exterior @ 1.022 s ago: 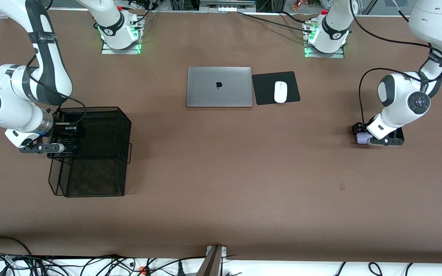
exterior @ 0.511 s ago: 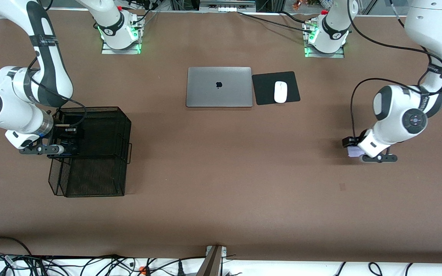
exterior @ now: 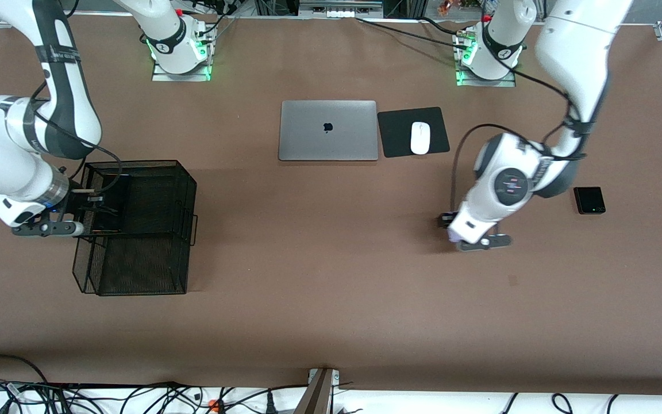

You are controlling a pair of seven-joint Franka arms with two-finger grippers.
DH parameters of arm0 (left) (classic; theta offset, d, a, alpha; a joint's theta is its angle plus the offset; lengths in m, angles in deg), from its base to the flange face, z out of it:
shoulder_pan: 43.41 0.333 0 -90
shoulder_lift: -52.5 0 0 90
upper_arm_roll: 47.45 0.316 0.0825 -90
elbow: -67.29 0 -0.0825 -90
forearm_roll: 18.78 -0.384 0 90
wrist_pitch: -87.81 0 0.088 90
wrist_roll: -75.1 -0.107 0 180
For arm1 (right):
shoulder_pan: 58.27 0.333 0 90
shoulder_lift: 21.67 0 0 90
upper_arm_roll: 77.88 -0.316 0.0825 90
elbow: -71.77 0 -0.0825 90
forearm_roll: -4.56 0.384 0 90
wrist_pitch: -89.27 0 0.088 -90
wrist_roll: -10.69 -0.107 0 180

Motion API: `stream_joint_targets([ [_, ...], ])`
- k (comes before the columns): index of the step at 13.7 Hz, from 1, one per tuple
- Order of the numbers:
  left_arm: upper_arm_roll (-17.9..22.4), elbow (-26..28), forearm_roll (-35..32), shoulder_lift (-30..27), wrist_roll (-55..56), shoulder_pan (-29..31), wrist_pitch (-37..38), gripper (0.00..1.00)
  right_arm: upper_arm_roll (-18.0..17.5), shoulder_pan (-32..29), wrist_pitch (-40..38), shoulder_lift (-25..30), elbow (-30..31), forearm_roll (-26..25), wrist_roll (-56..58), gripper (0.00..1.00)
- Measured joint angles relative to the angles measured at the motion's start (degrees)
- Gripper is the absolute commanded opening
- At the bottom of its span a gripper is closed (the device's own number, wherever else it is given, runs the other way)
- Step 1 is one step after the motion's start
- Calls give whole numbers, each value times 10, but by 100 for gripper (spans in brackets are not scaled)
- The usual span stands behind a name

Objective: Place phones with both arms

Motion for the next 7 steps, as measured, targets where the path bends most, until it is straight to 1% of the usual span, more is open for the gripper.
stream_joint_targets([
  [4,0,-98,18,54,86,-108,0,0,0,4,-78,3,-78,0,0,99],
  [7,0,-172,18,92,116,-162,0,0,-1,9,-96,3,-100,6,-2,99],
])
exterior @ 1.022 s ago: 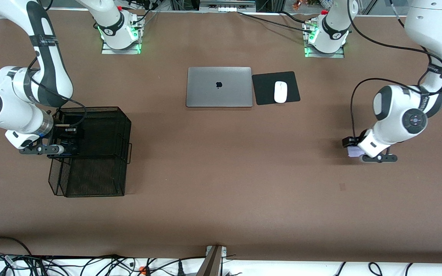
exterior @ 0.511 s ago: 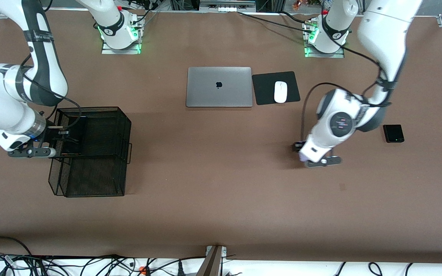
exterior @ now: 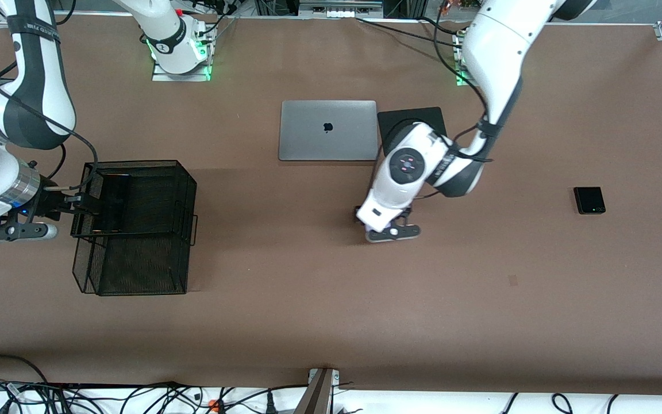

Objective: Place phones with both arms

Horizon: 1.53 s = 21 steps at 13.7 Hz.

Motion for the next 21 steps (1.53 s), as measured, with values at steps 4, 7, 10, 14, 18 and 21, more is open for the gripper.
stream_joint_targets([
  [4,3,-87,0,56,15,-67,1,0,0,2,-2,0,0,0,-3,99],
  [7,20,-167,0,116,32,-119,1,0,0,2,-8,0,0,1,-3,99],
  [10,69,-239,0,175,65,-170,1,0,0,2,-9,0,0,1,-7,99],
  [14,82,-279,0,212,81,-176,1,0,0,2,-9,-2,0,17,-8,99],
  [18,89,-284,0,218,101,-176,1,100,0,4,-9,-5,0,19,-9,99],
  [21,101,-285,0,218,128,-181,1,100,0,8,-9,-5,0,20,-9,99],
])
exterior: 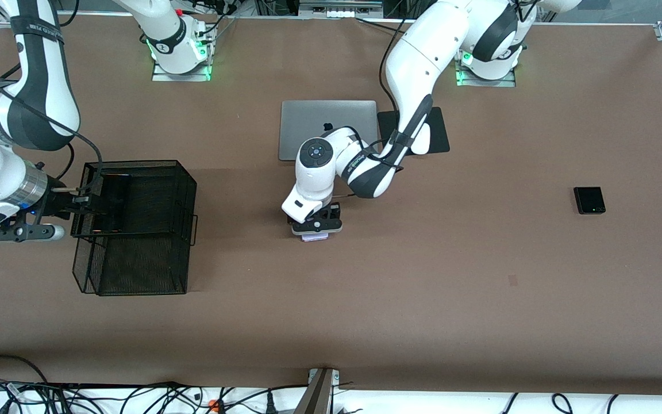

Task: Place phones with both arms
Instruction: 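Set the Huawei down mid-table with the left gripper while the right gripper approaches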

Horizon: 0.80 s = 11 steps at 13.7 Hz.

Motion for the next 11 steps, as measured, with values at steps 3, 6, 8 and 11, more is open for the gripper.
stream_joint_targets([
  [3,17,-5,0,0,23,-13,0,100,0,5,0,0,0,0,-1,99],
  [6,24,-22,0,-7,30,-10,30,100,-1,28,0,0,0,16,-27,99],
  [8,27,-35,0,-32,31,9,77,100,-2,49,1,0,0,16,-53,99],
  [11,23,-29,1,-83,-10,55,176,100,-5,66,1,0,-1,21,-62,99],
])
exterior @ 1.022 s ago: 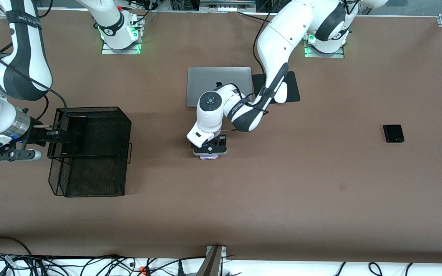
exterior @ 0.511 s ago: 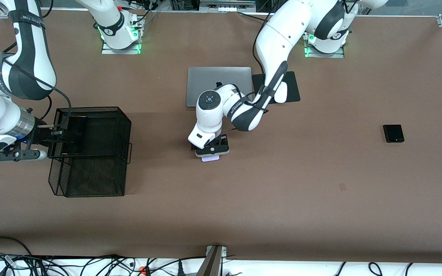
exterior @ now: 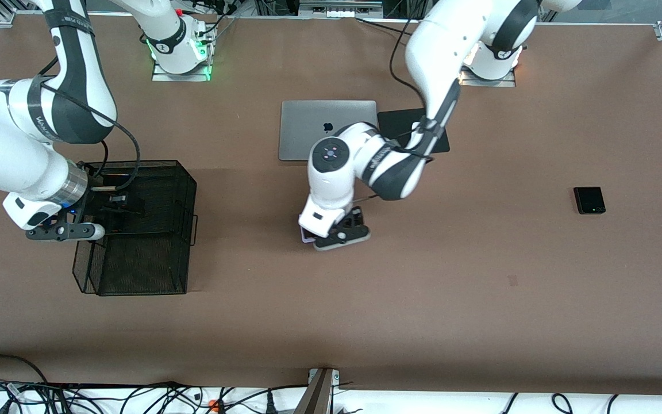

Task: Place phones with both arms
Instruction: 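Set the Huawei down mid-table with the left gripper while the right gripper approaches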

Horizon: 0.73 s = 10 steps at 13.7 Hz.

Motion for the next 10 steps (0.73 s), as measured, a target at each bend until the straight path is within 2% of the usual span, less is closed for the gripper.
stream_joint_targets([
  [2,-3,36,1,-24,-56,30,58,100,-13,28,8,-1,-1,4,-8,100],
  [5,-3,131,2,-60,-159,81,68,100,-23,108,53,-25,-11,4,-52,100],
  [7,-2,176,2,-84,-226,121,72,100,-25,157,84,-62,-25,4,-106,100],
  [10,-1,218,0,-118,-331,176,98,100,-26,212,107,-143,-89,3,-144,100],
])
